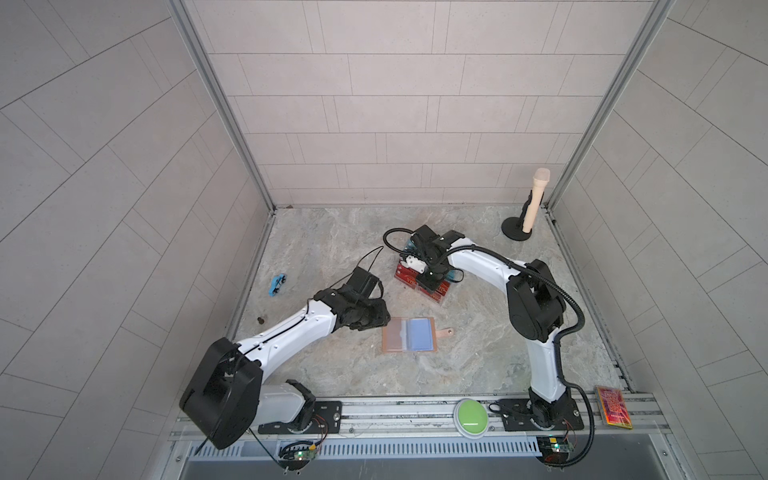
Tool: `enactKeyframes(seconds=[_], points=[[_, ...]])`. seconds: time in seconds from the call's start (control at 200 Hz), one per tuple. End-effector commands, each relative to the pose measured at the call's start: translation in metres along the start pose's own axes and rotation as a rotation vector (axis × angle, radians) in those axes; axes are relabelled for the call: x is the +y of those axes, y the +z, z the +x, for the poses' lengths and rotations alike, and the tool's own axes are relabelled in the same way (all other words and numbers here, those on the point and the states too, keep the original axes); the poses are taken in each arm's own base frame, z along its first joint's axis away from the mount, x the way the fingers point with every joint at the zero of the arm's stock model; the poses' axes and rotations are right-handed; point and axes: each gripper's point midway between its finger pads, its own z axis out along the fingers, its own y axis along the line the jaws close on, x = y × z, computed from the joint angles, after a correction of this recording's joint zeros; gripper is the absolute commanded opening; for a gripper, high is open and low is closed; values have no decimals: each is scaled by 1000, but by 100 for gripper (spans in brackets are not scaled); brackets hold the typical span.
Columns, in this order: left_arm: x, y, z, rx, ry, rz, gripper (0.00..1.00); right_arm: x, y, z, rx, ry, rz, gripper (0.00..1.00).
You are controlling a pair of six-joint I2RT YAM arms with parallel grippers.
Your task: Put the credit cards into the card holder
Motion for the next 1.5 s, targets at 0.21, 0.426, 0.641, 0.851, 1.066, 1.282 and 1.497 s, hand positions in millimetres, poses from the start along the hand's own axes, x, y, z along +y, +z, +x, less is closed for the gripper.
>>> enactKeyframes(seconds=[0.21,0.426,0.641,0.851,1.066,1.282,1.497], points=[[-10,-18,-10,-51,15,26,45,0,-46,-10,-63,-43,26,0],[-2,-26,-8,-80,9,-1,44,1,-95,-22,-212,80,-54,0],[11,-42,-21,-208,0,-67,41,59,-138,-25,-412,233,-450,0],[3,-45,-25,-274,-5,-50,38,97,-133,-6,-434,441,-724,0],[-9,-28,-17,-264,75,-83,36,116,-93,31,-355,591,-765,0],[-14,8,-5,-201,19,5,26,121,-45,49,-250,616,-761,0],[6,31,10,-143,-18,-46,17,128,-14,53,-161,646,-808,0]])
